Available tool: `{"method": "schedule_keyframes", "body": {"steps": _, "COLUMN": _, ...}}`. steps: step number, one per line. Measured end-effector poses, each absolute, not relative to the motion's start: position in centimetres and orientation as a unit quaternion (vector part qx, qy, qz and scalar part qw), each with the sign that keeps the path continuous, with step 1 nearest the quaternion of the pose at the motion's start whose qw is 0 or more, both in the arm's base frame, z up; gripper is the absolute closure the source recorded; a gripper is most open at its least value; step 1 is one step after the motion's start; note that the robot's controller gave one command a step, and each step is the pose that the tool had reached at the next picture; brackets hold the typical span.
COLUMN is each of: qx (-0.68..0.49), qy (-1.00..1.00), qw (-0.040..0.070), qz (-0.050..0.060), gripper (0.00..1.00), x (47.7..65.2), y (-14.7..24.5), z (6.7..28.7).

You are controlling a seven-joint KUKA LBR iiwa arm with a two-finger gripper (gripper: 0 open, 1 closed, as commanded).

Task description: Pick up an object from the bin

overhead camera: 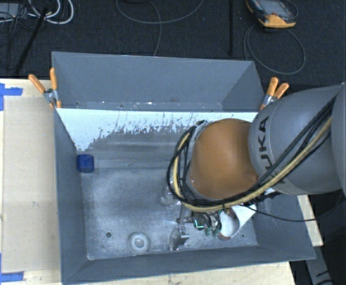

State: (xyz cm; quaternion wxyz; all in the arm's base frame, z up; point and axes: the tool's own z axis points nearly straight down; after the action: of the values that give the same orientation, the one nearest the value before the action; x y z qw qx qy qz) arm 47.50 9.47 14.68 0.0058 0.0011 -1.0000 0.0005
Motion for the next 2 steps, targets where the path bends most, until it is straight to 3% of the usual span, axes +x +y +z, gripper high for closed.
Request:
{"method": "schedule_keyframes", "body": {"steps": 1, "qx": 0.061, "qy": -0.998, "qw": -0.004, "qz": -0.004, "gripper": 0.0, "x": 57.5, "y": -0.3, "z": 7.5}}
{"method": "schedule_keyframes", "body": {"steps": 2, "qx": 0.018, "qy": -1.0, "qw": -0.002, "qz": 0.0, "gripper": 0.0, "x": 58.0, "y": -1.9, "z": 10.1}}
